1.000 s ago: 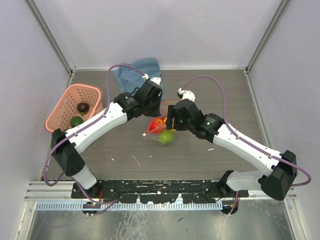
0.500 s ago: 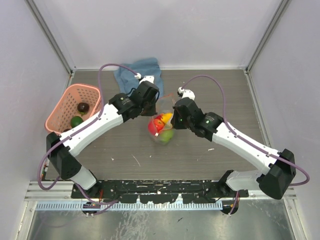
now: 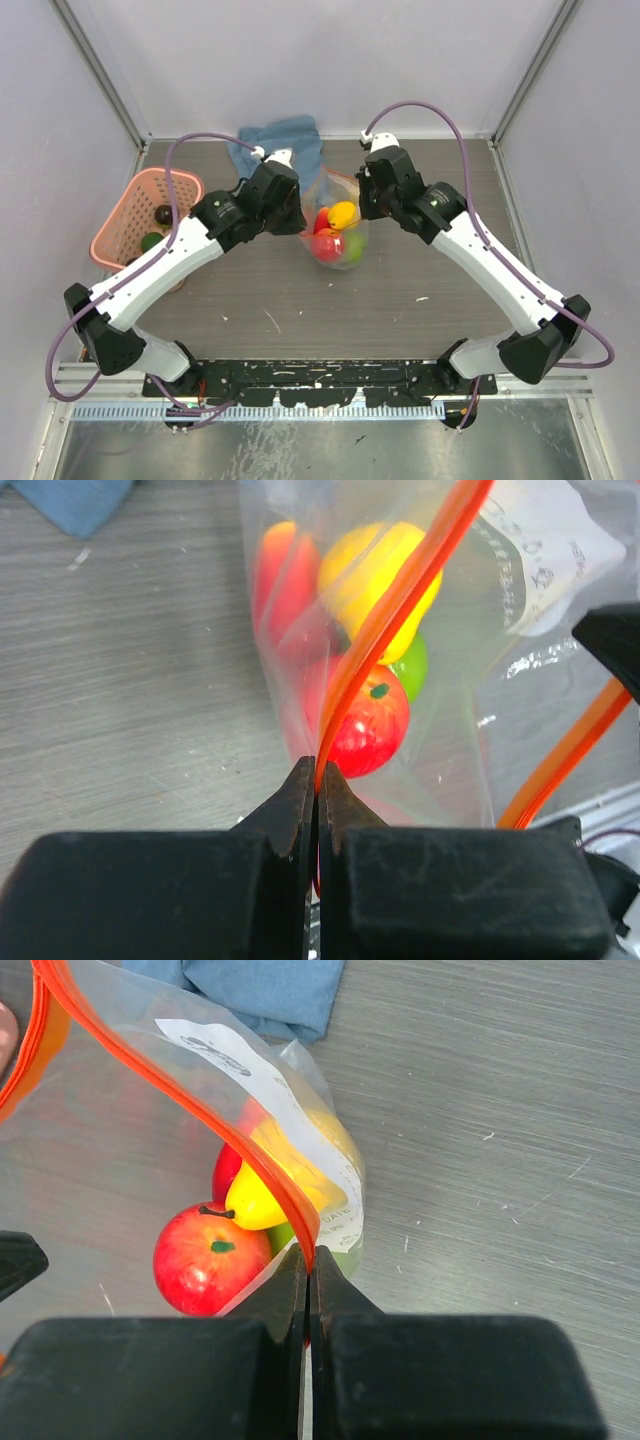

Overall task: Place the food in the zip-top bag and seal the zipper
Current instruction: Adjust the zipper food storage bag at the center of the board.

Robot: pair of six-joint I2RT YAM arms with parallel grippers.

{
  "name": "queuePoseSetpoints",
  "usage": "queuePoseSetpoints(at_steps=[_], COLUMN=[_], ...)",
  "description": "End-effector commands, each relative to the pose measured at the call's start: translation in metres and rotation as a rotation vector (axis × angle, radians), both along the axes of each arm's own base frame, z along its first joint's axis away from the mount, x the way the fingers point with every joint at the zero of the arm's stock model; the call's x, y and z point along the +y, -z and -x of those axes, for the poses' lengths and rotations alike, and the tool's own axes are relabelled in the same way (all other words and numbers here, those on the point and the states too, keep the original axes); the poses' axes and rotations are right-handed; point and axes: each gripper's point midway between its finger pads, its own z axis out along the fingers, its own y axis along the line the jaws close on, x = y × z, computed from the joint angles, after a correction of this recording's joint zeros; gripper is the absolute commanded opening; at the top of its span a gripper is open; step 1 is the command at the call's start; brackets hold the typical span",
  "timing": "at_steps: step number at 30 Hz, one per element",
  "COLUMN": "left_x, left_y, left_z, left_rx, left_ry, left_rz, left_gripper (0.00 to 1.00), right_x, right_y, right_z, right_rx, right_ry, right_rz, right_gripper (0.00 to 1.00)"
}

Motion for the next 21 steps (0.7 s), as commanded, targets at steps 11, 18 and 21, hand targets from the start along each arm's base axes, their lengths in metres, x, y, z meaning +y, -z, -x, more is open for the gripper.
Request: queuePoseSetpoints(at_steps=[11,18,21], left_x=[-0.027,-0.02,-0.013], left_y=[0.032,0.006,0.0], left_z=[0.005,-0.004,-0.008], left_rx=[0.1,0.006,-0.027], left_ry=[0.073,0.048,0.025], left_rz=[0.049,0.059,0.046], left_gripper=[0.08,0.17,0.19], right_x=[-0.026,-0.026,-0.024], right_y=[0.041,0.031,0.027], right_z=[-0.01,-0.013,-0.013], right_rx=[0.061,0.024,0.012], right_ry=[-0.023,-0.026,-0.035], right_rz=[0.234,0.229,0.214], right_gripper=[0.01,0.0,0.01])
